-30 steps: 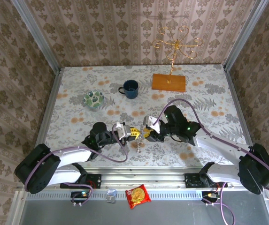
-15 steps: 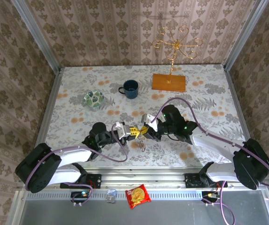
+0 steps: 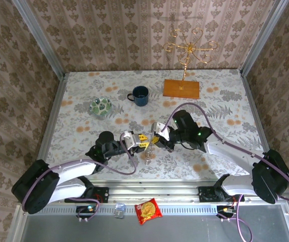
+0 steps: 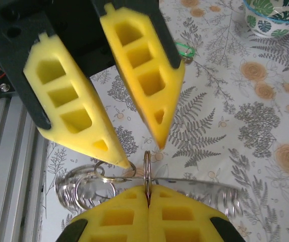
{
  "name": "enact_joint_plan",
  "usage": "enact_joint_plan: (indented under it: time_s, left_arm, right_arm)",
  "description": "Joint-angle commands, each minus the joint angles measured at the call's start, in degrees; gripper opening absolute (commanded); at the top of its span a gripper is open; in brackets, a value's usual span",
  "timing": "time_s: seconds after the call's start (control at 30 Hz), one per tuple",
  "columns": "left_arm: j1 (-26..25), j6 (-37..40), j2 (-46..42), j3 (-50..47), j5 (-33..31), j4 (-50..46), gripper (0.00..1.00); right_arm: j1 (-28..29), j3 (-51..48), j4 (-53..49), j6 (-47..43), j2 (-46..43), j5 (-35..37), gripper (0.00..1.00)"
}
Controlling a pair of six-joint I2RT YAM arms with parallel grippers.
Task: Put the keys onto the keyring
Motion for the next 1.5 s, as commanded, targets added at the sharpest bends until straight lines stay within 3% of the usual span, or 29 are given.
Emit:
enact_joint_plan:
  time_s: [0.0,0.3,0.5,0.6,0.77,1.1,1.33,1.47]
  left_arm:
    - [-0.4,3.7,-1.9,2.3,-0.6,-7.7,0.24]
    - [-0.4,4.6,-1.1,4.2,0.4,-9.5,0.23]
    - [-0.3,5.3,-1.1,5.1,1.7,-11.2,0.13]
    - [-0.3,5.8,-1.0,5.4,2.3,-12.2,0.02]
    - [-0.3,5.7,-1.2,4.9,2.7,-11.5,0.0]
    - [-0.3,4.5,-1.0,3.6,2.8,-7.4,0.0]
    - [-0.3,4.4,-1.1,3.3,2.8,-7.1,0.0]
    - [-0.3,4.4,-1.1,3.0,2.7,-6.9,0.0]
  right_arm:
    - [1.2,5.3,-9.1,-6.1,1.3,3.2,0.0]
    - [5.2,12.7,-18.7,-11.6,4.9,7.8,0.0]
    - [6.5,15.6,-21.4,-13.2,6.1,9.8,0.0]
    - [6.4,14.7,-19.6,-12.1,4.9,9.1,0.0]
    - [3.7,10.8,-15.5,-8.0,1.9,6.5,0.16]
    - [2.5,3.4,-7.7,0.6,-0.7,4.3,0.31]
    - [2.4,2.8,-5.1,2.7,0.2,3.4,0.28]
    - [2.3,2.9,-5.4,2.6,-0.1,3.5,0.16]
